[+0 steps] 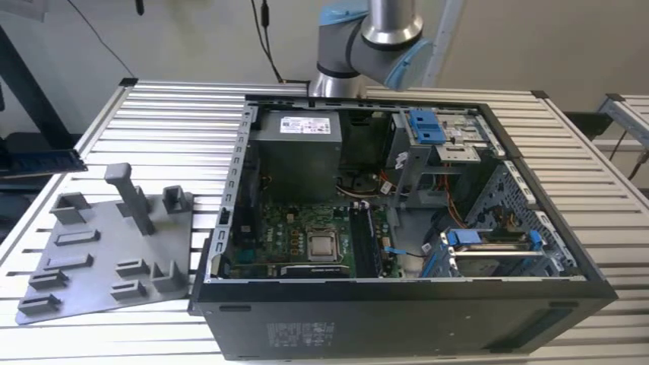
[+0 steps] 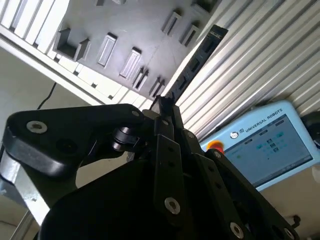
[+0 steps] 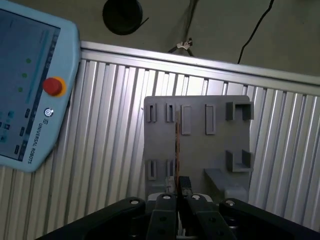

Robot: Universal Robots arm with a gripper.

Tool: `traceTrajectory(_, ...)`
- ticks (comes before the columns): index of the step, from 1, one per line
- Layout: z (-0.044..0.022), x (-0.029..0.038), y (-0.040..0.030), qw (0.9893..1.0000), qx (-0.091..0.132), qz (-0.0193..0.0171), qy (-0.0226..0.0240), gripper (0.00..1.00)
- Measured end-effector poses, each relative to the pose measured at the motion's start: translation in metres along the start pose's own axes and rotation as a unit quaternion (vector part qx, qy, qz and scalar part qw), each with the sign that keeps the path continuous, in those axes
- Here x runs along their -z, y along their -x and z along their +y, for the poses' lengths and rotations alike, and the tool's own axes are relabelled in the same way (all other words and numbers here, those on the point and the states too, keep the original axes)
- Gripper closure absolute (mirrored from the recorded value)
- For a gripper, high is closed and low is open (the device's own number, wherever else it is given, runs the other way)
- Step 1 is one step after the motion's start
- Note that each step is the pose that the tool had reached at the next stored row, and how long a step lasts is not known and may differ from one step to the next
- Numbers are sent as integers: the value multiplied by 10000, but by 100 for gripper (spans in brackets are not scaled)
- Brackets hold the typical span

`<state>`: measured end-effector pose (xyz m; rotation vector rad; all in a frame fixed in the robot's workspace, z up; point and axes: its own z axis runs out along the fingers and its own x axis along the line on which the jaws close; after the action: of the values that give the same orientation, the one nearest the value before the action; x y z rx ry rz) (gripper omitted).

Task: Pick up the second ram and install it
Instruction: 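Pick up the second ram and move it above second insertion slot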

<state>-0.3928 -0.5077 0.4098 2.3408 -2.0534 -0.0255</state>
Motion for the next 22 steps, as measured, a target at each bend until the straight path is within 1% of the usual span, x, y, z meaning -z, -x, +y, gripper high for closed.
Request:
traceTrajectory(2,1,-1,0,9999,-141,-3,3,86)
traceTrajectory(4,-2,-3,0,9998,-221,-6,3,86)
traceTrajectory(6,-2,-5,0,9993,-387,-11,4,86)
traceTrajectory(10,-5,-7,-1,9992,-409,-13,3,86)
traceTrajectory(15,-102,-3,-13,9992,-409,-12,4,86)
traceTrajectory(19,-156,-2,-20,9992,-409,-12,4,86)
traceTrajectory(22,-214,0,-28,9992,-409,-12,4,86)
